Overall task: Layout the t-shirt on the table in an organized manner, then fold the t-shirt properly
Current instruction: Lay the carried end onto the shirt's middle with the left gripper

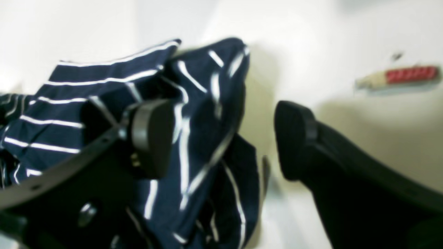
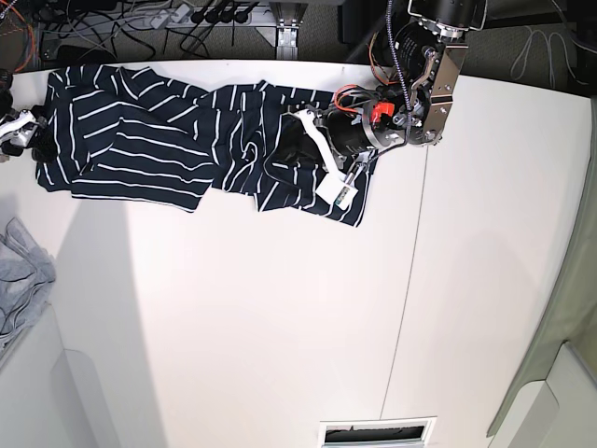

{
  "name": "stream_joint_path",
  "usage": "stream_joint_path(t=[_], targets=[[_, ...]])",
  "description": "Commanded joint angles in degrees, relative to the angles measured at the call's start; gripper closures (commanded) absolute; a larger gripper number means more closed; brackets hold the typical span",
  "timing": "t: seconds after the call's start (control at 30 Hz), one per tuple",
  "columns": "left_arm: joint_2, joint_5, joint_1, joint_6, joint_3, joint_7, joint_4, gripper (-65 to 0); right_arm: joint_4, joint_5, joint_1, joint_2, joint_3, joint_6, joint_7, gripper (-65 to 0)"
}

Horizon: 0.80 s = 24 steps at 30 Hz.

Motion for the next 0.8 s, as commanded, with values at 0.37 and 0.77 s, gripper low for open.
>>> stream_joint_path(t=[0.37, 0.77], targets=[[0.24, -0.11, -0.37, -0.47, 0.04, 0.31, 0.42, -8.6, -9.09, 2.51, 3.41, -1.79, -10.78, 1.22, 0.98, -44.6], [-0.04, -6.54, -1.7, -0.47, 0.0, 5.03, 5.09, -8.6, -8.04, 3.98, 3.45, -4.09, -10.47, 1.2, 1.53, 0.0]])
